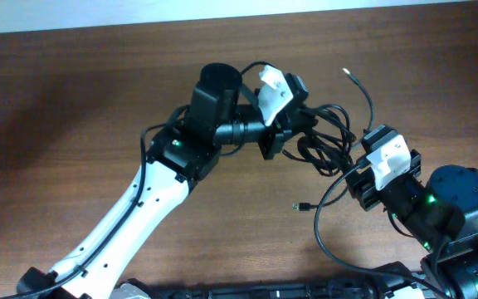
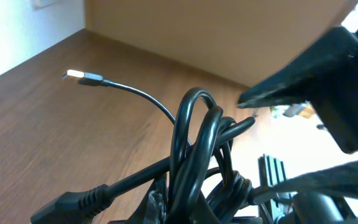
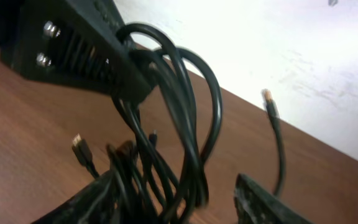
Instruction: Untangle cables
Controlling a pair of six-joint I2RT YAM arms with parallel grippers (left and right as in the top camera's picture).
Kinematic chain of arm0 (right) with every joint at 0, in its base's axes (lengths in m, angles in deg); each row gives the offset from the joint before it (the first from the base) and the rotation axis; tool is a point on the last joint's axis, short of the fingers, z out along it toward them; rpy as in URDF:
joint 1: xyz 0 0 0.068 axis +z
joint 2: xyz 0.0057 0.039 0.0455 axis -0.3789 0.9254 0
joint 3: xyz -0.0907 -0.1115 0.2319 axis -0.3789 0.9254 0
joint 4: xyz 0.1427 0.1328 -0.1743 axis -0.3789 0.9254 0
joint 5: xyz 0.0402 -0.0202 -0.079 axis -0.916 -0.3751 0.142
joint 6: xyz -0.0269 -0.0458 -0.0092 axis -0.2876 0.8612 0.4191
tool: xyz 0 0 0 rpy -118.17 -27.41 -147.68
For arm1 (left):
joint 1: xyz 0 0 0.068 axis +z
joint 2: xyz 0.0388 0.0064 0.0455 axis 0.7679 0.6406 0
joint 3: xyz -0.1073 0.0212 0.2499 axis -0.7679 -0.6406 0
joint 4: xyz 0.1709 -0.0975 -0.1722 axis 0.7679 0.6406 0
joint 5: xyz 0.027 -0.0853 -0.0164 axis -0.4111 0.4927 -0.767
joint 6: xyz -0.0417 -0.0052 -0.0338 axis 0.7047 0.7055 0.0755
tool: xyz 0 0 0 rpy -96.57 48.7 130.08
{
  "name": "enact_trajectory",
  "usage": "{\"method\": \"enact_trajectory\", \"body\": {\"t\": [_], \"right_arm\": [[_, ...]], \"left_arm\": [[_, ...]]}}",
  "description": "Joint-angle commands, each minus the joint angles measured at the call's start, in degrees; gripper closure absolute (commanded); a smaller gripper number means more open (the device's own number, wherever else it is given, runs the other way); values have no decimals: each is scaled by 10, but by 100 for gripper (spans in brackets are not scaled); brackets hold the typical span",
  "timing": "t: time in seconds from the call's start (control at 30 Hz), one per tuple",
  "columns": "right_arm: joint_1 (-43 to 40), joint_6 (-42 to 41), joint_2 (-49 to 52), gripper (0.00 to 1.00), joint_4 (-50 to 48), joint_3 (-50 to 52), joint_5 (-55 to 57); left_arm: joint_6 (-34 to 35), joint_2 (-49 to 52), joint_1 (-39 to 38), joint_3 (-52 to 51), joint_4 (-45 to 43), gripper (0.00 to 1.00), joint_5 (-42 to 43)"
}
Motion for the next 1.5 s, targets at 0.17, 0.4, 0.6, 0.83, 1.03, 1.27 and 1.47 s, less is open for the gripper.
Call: {"method": "enact_trajectory", "body": {"t": [0.17,0.4,0.6,0.83,1.03,1.27,1.47], "right_arm": [[-2,10,-3,96,0,-10,-9],[-2,9,-3,96,0,-10,-9],[-2,7,-3,96,0,-10,-18],[-2,7,-3,96,0,-10,-17],[-2,7,-3,14,0,-10,-9],[-2,1,-3,9,0,-10,-9],[-2,1,-3,9,0,-10,-9]], "left_arm": [[-49,-5,-32,4,-6,100,35],[108,-5,-27,4,4,100,-167],[342,-5,0,4,92,100,-359],[371,-5,18,4,110,100,-318],[270,-5,18,4,77,100,-219],[169,-8,18,4,38,100,-114],[130,-9,18,4,26,100,-55]]}}
